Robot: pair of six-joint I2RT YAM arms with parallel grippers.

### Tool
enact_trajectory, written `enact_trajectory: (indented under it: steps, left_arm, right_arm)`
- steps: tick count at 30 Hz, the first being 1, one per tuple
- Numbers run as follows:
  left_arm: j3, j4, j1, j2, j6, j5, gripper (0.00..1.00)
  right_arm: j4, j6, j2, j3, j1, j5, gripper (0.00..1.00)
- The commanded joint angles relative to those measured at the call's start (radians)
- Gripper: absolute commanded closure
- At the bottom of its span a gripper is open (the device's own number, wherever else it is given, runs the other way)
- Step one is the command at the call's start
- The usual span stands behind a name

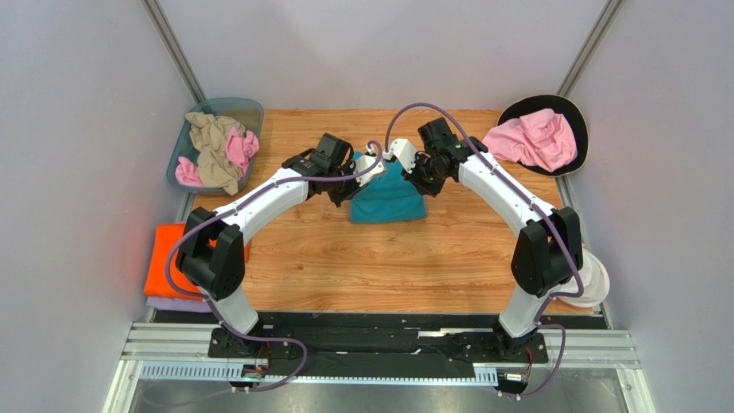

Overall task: Fold and stack the t-shirts
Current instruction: Fold the tshirt

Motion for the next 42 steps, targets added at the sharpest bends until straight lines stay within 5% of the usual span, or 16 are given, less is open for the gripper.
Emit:
enact_trajectory:
  steps: [1,15,42]
  left_arm:
    - [0.086,0.018,0.009,0.005,0.033,0.0,1.0]
    - [0.166,0.004,0.02,0.02,0.024,0.024,1.0]
    - [-0.303,-0.119,-0.139,-0.333,-0.013,0.064,1.0]
  right_arm:
    - [-0.008,-0.032,0.004,0.059,-0.01,0.026,1.0]
    - [-0.013,-0.036,-0.007,0.077,-0.035,0.018,1.0]
    - [-0.099,0.135,-0.476,-0.378,0.195,-0.018,1.0]
